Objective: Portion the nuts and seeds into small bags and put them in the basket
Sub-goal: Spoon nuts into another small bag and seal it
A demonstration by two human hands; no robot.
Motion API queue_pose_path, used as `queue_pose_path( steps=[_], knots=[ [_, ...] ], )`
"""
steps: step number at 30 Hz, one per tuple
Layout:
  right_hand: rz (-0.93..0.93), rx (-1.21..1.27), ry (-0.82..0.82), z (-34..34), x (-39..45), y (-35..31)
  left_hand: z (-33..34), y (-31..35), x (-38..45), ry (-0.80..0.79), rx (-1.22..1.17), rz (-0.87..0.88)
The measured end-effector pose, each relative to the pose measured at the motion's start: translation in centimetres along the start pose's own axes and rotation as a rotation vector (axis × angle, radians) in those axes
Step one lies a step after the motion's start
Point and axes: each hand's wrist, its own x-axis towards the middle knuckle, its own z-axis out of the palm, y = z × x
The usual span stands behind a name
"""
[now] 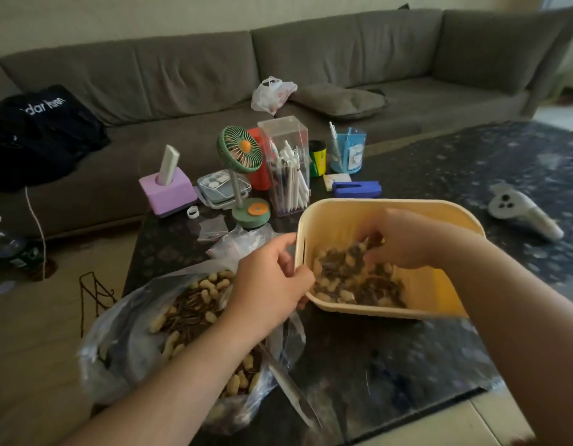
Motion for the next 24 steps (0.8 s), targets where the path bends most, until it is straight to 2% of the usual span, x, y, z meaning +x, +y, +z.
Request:
queue_pose_path(
  steps=[4, 6, 10, 16, 19, 24],
  knots=[
    [0.053, -0.192, -0.196, 1.6, 0.1, -0.5, -0.1, -0.7, -1.7, 0.051, 0.015, 0.07],
    [0.07, -0.209, -0.216, 1.7, -0.1, -0.8, -0.1, -0.9, -2.1, 0.056, -0.015, 0.072],
    [0.09, -0.18, -0.046, 1.3, -0.5, -1.0, -0.2, -1.0, -2.3, 0.064, -0.02, 0.076],
    [0.141, -0.192, 0.239, 3.1, -0.4, -0.8, -0.4, -0.6, -2.3, 0.018, -0.206, -0.006],
    [0.117, -0.179, 0.272, 3.0, -0.9, -0.8, -0.4, -0.6, -2.4, 0.013, -0.223, -0.007],
    [0.124, -0.241, 0.214, 2.1, -1.9, -1.5, -0.4, -0.6, -2.3, 0.004, -0.23, -0.001]
  ],
)
